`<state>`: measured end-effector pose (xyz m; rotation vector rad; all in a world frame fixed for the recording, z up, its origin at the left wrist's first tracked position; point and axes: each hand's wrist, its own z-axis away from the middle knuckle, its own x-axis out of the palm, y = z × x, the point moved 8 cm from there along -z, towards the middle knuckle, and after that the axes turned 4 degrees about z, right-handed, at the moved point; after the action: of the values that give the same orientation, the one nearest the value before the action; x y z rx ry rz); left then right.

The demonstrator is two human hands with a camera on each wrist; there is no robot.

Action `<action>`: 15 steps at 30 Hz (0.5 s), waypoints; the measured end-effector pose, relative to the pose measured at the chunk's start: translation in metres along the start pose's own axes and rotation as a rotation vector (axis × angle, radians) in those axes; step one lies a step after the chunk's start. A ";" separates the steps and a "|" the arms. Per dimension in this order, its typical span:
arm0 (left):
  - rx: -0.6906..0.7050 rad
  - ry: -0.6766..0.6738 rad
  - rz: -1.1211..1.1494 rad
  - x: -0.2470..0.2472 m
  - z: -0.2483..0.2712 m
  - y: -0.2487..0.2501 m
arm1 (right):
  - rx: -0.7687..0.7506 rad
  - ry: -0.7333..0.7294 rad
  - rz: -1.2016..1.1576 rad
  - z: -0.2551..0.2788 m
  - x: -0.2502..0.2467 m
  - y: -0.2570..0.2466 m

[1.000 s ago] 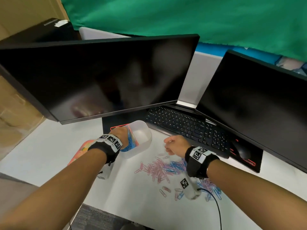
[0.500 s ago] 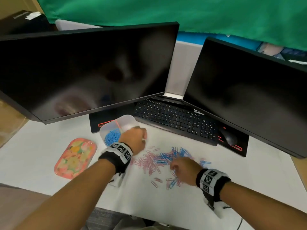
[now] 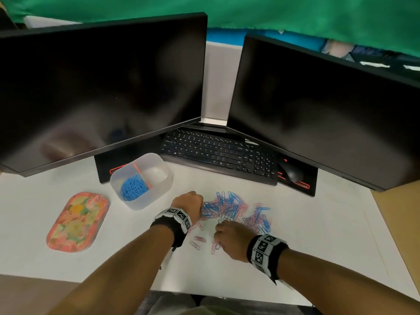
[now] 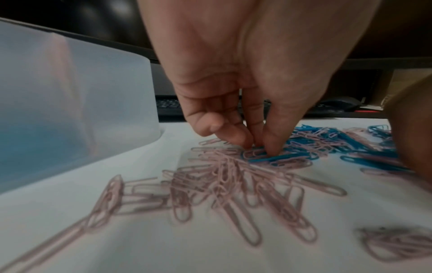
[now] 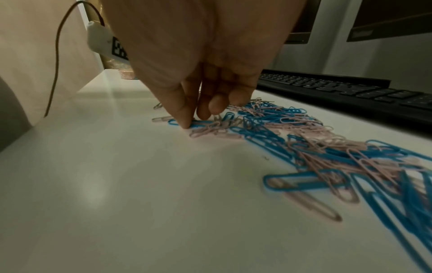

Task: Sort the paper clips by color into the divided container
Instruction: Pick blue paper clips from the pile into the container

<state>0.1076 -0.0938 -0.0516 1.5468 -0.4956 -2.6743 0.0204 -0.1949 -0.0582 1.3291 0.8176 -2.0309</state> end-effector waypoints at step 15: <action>-0.109 0.088 0.622 -0.009 0.012 -0.037 | 0.471 0.006 -0.751 0.011 -0.002 0.045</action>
<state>0.1075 -0.0544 -0.0485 1.2140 -0.6775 -2.1148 0.0484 -0.2320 -0.0613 1.3930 0.9777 -2.9498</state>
